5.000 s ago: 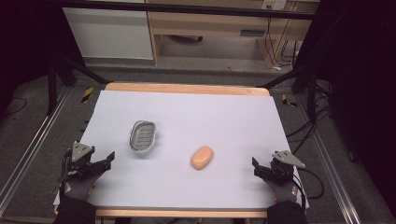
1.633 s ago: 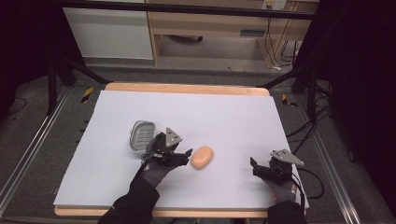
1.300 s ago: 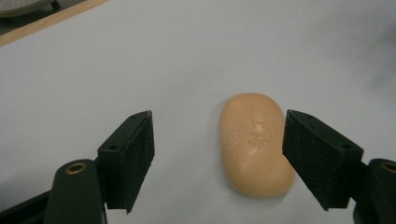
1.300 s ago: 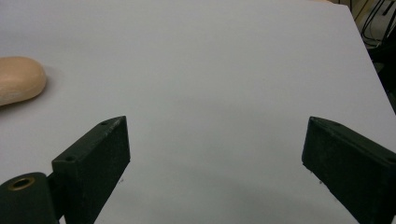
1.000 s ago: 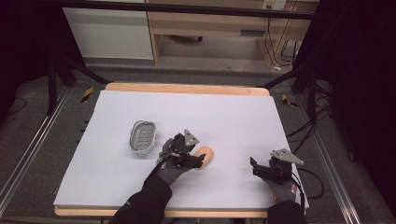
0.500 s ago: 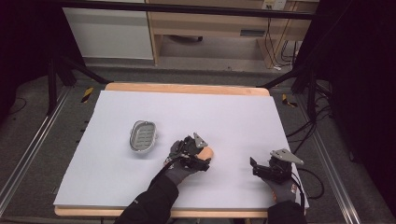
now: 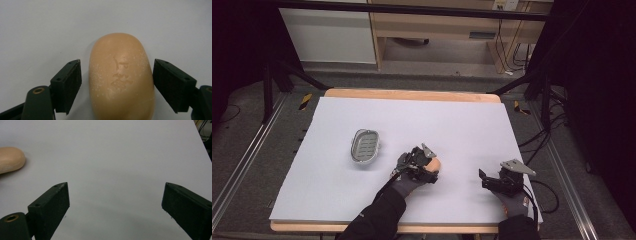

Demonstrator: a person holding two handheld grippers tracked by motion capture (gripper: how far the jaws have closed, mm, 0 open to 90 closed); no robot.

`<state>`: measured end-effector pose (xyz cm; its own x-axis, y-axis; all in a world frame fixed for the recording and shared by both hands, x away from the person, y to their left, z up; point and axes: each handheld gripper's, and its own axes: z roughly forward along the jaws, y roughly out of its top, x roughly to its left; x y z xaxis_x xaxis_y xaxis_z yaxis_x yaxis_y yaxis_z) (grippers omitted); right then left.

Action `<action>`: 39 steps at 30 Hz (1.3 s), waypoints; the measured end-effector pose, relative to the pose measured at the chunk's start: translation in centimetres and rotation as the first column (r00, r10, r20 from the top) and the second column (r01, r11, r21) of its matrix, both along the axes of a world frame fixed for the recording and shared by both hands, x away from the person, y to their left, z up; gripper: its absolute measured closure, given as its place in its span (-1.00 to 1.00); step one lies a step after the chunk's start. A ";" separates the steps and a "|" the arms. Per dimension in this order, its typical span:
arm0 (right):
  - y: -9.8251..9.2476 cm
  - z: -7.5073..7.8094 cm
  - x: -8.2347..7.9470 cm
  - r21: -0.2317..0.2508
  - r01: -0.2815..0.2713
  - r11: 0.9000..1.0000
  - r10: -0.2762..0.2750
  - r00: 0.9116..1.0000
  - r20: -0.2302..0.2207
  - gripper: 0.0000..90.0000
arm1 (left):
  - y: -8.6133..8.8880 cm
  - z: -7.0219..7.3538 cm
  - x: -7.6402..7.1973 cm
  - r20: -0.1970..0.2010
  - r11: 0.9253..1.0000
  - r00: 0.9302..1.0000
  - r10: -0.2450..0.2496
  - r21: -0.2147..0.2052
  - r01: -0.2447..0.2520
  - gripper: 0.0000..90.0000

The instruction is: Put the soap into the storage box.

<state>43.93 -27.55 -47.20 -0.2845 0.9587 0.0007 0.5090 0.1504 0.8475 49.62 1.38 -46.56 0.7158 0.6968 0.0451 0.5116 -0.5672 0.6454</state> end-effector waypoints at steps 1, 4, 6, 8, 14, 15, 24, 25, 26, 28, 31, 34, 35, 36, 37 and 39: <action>0.0 0.0 0.0 0.002 -0.001 1.000 0.001 1.000 -0.003 -0.82 | 0.0 -0.1 0.0 0.001 1.000 1.000 -0.001 0.003 0.001 -0.47; 0.0 0.0 0.0 0.000 0.000 1.000 0.000 1.000 -0.003 -0.82 | -0.2 -0.2 0.2 -0.010 1.000 1.000 -0.007 0.007 0.007 -0.43; 0.0 0.0 0.0 -0.001 -0.001 1.000 0.001 1.000 -0.002 -0.83 | -0.3 -0.3 0.3 -0.015 1.000 1.000 0.002 0.013 -0.002 -0.41; 0.0 0.0 0.0 -0.005 -0.002 1.000 0.002 1.000 -0.001 -0.83 | -0.3 -0.4 0.4 -0.023 1.000 1.000 0.002 0.010 -0.002 -0.39; -0.1 -0.1 0.1 -0.004 0.001 1.000 -0.001 1.000 -0.006 -0.83 | -0.4 -0.5 0.4 -0.032 1.000 0.999 -0.002 0.016 0.003 -0.33; -0.1 -0.1 0.1 -0.002 0.000 1.000 0.000 1.000 -0.005 -0.83 | -0.4 -0.5 0.5 -0.034 1.000 0.999 -0.003 0.012 0.004 -0.33; -0.1 -0.1 0.1 -0.001 0.002 1.000 -0.002 1.000 -0.010 -0.83 | -0.3 -0.6 0.6 -0.046 1.000 0.999 -0.003 0.006 0.003 -0.33; 0.0 -0.1 0.1 -0.002 0.002 1.000 -0.002 1.000 -0.010 -0.83 | -0.3 -0.6 0.6 -0.047 1.000 0.999 -0.003 0.006 0.003 -0.33; 0.0 -0.1 0.1 -0.001 0.002 1.000 -0.002 1.000 -0.011 -0.83 | -0.3 -0.6 0.7 -0.048 1.000 0.999 -0.004 0.006 0.004 -0.33; 0.0 -0.1 0.1 0.000 0.002 1.000 -0.002 1.000 -0.013 -0.83 | -0.3 -0.5 0.7 -0.053 1.000 0.999 -0.005 0.004 0.005 -0.32; 0.0 -0.1 0.1 0.002 0.000 1.000 0.000 1.000 -0.015 -0.83 | -0.3 -0.5 0.8 -0.057 1.000 0.998 -0.002 0.010 0.003 -0.31; 0.0 -0.1 0.1 0.001 -0.002 1.000 0.002 1.000 -0.017 -0.83 | -0.3 -0.4 0.8 -0.057 1.000 0.998 -0.001 0.009 0.002 -0.30; 0.0 -0.2 0.1 -0.001 -0.001 1.000 0.001 1.000 -0.015 -0.83 | -0.3 -0.4 0.8 -0.056 1.000 0.998 0.000 0.009 0.001 -0.30; 0.0 -0.2 0.1 -0.002 -0.002 1.000 0.002 1.000 -0.017 -0.83 | -0.3 -0.4 0.7 -0.054 1.000 0.999 0.002 0.010 -0.002 -0.30; 0.0 -0.2 0.1 -0.004 -0.002 1.000 0.002 1.000 -0.016 -0.83 | -0.4 -0.4 0.7 -0.052 1.000 0.999 0.003 0.010 -0.002 -0.30; 0.0 -0.2 0.1 -0.005 -0.004 1.000 0.004 1.000 -0.015 -0.83 | -0.3 -0.4 0.7 -0.041 1.000 0.999 0.012 0.013 -0.012 -0.30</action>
<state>44.04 -27.56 -47.36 -0.2881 0.9576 0.0002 0.5214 0.1567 0.8388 50.33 1.10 -46.97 0.7089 0.7049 0.0250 0.5442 -0.5691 0.6164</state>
